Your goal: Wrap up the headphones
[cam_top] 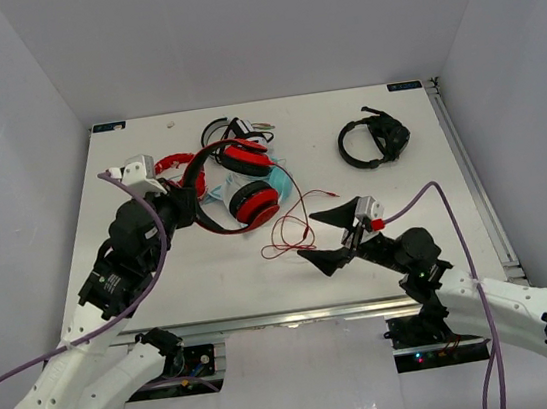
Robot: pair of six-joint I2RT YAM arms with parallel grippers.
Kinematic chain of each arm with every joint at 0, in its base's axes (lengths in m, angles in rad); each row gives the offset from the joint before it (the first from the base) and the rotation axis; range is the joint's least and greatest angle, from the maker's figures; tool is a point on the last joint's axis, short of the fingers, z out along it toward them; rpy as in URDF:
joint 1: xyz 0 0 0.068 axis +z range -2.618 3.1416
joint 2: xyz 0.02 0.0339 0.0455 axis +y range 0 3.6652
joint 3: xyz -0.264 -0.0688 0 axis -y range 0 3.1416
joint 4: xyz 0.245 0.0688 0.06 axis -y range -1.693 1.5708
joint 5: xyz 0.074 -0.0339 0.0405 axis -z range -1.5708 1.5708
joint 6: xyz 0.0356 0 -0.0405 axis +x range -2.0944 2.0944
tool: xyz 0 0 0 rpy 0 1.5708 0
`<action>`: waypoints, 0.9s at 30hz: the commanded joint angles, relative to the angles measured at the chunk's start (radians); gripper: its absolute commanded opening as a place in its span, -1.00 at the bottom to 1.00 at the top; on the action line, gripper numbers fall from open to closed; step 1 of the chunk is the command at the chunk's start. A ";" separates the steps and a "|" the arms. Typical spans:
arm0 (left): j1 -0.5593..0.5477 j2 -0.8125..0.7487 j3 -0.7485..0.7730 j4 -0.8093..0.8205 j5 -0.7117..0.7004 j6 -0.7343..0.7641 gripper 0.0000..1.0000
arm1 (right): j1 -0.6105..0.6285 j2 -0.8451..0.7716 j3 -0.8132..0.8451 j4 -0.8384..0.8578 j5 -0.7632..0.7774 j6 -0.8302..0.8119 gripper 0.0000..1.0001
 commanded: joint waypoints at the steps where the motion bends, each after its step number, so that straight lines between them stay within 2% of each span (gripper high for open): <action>1: -0.004 -0.032 0.052 0.015 -0.040 -0.053 -1.00 | 0.005 -0.016 -0.020 0.111 0.021 -0.039 0.93; 7: -0.004 -0.026 0.074 0.011 -0.011 -0.070 -1.00 | 0.005 -0.006 -0.049 0.163 0.045 -0.065 0.91; 10: -0.004 -0.019 0.083 0.013 0.006 -0.083 -1.00 | 0.005 0.044 -0.032 0.204 -0.007 -0.078 0.92; 17: -0.004 -0.042 0.101 0.015 0.068 -0.096 -1.00 | 0.005 0.189 0.004 0.345 -0.047 -0.094 0.92; 24: -0.004 -0.082 0.127 0.015 0.096 -0.105 -1.00 | 0.008 0.398 0.087 0.504 -0.143 -0.050 1.00; 26: -0.004 -0.087 0.141 0.013 0.103 -0.107 -1.00 | 0.010 0.453 0.107 0.556 -0.167 -0.040 0.95; 27: -0.004 -0.087 0.149 0.012 0.102 -0.108 -1.00 | 0.011 0.475 0.115 0.574 -0.173 -0.037 0.86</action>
